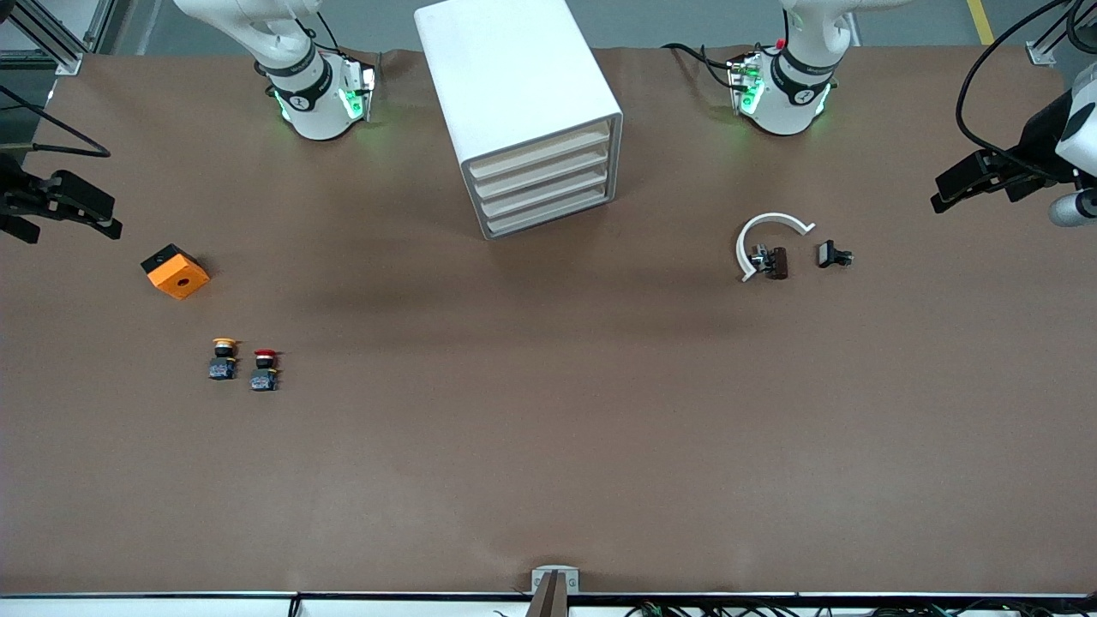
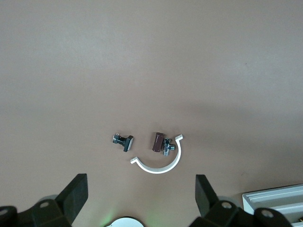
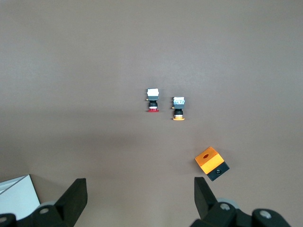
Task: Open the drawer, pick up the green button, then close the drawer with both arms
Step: 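Move the left gripper from rest toward the white cabinet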
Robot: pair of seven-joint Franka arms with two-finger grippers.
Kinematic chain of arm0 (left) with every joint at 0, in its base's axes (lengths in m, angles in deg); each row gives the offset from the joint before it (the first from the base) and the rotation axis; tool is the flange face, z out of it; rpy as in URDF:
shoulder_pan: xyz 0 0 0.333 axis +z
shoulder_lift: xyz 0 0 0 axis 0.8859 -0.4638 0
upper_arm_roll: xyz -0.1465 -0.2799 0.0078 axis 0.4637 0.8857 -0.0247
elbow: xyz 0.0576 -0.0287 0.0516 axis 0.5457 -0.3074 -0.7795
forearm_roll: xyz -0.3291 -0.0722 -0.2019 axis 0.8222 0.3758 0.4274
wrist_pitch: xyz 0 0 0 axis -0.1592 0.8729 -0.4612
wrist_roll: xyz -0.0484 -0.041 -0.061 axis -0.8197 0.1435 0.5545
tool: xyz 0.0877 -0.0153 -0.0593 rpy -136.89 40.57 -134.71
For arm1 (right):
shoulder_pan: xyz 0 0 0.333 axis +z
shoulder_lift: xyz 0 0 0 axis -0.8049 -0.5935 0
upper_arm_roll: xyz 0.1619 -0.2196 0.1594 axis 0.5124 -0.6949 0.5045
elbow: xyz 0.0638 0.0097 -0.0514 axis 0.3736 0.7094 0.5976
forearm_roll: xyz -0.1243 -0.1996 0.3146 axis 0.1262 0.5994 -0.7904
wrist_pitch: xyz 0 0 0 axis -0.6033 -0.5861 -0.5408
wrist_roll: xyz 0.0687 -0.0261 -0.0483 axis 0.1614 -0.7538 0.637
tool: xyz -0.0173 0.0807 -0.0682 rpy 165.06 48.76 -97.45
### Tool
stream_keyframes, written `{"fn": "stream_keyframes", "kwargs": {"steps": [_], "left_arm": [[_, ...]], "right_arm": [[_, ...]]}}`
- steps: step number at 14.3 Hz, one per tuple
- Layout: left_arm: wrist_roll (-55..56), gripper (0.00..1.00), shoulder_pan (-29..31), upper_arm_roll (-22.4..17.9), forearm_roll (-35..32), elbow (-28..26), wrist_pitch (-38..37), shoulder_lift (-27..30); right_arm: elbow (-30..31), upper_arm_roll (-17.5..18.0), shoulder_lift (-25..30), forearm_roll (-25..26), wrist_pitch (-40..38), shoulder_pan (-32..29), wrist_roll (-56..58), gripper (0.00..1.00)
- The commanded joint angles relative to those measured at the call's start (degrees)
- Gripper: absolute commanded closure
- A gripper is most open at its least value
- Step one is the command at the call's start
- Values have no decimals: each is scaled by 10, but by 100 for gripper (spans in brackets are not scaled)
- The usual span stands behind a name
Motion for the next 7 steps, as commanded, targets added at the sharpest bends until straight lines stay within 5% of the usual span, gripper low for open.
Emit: {"fn": "stream_keyframes", "kwargs": {"steps": [1, 7], "left_arm": [[-6, 0, -1, -2, -5, 11, -6, -6], [-6, 0, 1, -4, -14, 35, -7, -37]], "right_arm": [[-18, 1, -10, -3, -7, -2, 3, 0], [-18, 2, -10, -3, -7, -2, 3, 0]]}}
